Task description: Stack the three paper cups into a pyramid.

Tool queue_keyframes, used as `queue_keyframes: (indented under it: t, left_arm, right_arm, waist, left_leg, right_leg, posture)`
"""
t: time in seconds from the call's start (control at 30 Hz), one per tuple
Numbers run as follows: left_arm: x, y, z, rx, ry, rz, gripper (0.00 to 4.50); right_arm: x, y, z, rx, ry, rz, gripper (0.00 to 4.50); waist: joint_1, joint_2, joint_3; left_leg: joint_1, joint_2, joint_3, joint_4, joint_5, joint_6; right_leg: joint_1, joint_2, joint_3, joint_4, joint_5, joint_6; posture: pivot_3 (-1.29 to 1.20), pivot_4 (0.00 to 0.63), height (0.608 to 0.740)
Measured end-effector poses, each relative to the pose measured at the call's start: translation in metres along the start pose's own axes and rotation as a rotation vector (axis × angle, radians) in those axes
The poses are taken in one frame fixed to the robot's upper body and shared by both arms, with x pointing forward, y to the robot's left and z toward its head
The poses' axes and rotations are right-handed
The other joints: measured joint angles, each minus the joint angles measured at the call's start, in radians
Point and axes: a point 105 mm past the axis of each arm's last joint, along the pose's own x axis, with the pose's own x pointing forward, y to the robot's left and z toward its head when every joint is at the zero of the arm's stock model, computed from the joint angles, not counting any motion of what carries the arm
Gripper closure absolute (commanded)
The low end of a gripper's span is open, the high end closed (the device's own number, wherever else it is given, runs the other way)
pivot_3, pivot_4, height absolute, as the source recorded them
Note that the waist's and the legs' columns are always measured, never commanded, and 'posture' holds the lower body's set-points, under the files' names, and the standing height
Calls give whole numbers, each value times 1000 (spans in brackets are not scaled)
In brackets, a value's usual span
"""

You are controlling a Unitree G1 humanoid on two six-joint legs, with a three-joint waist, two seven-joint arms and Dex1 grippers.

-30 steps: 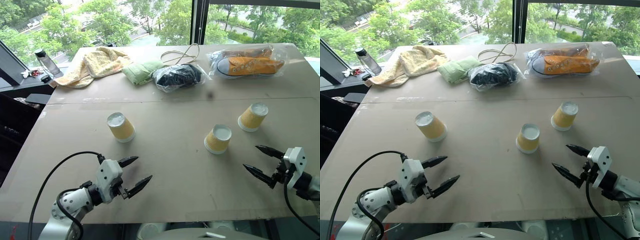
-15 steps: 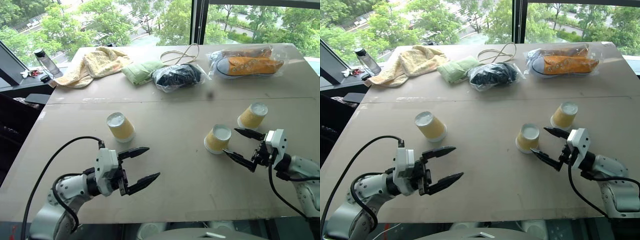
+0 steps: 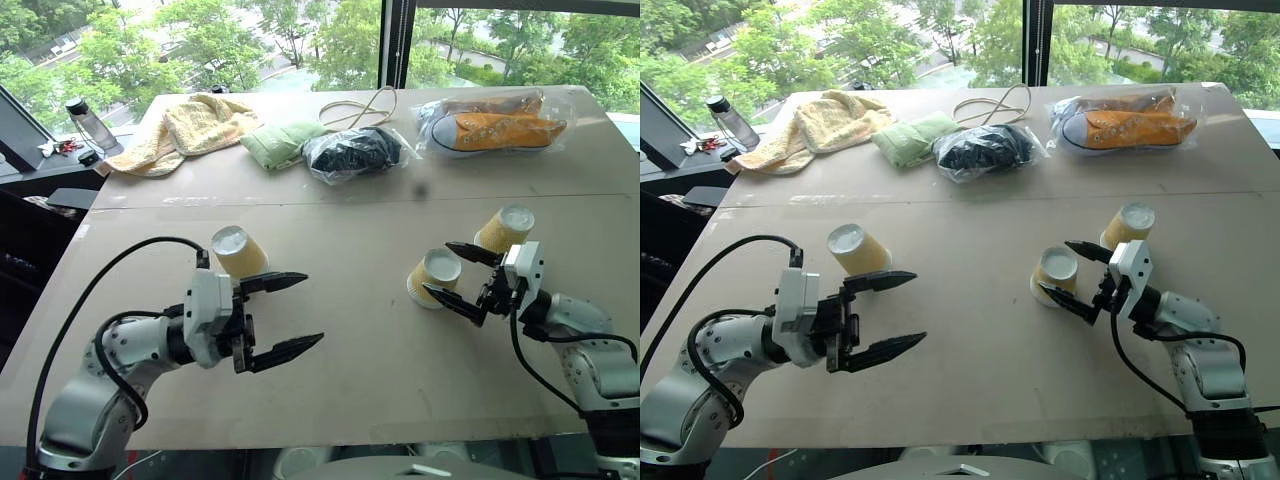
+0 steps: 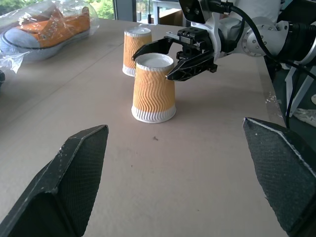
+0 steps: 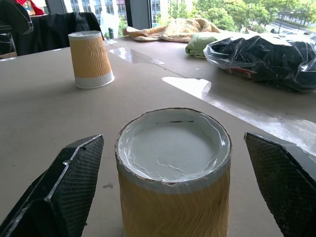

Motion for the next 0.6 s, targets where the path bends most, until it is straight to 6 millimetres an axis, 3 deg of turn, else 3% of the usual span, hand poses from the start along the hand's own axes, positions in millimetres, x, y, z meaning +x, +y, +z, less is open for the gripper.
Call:
queue_keyframes:
  t: [0.03,0.1,0.23,0.27,0.47,0.6]
  left_arm:
    - [0,0,0,0,0,-1,31]
    - [0,0,0,-1,1,-2,0]
    - [0,-1,0,-2,1,-6,0]
    - [0,0,0,-3,-1,-4,0]
    - [2,3,4,-2,-11,-7,0]
    - [-1,4,2,-18,-8,24,0]
  right_arm:
    - [0,0,0,0,-1,2,0]
    - [0,1,0,-1,-3,8,533]
    - [1,2,1,-4,-9,17,2118]
    - [1,3,1,-8,-13,18,2317]
    - [3,1,0,-8,-16,17,2317]
    - [32,-1,1,2,-35,33,2317]
  waist:
    - [0,0,0]
    - [-1,0,0]
    - [0,0,0]
    - [0,0,0]
    - [-2,0,0]
    - [-19,0,0]
  left_leg:
    - [0,0,0,0,0,0]
    - [0,0,0,0,0,0]
    - [0,0,0,0,0,0]
    - [0,0,0,0,0,0]
    - [1,0,1,0,0,0]
    - [2,1,1,0,0,0]
  right_leg:
    - [0,0,0,0,0,0]
    - [0,0,0,0,0,0]
    - [0,0,0,0,0,0]
    - [0,0,0,0,0,0]
    - [0,0,1,1,0,0]
    - [0,1,2,2,0,-1]
  posture:
    - [0,150,740]
    - [0,150,740]
    - [0,150,740]
    - [0,150,740]
    - [0,150,740]
    - [0,150,740]
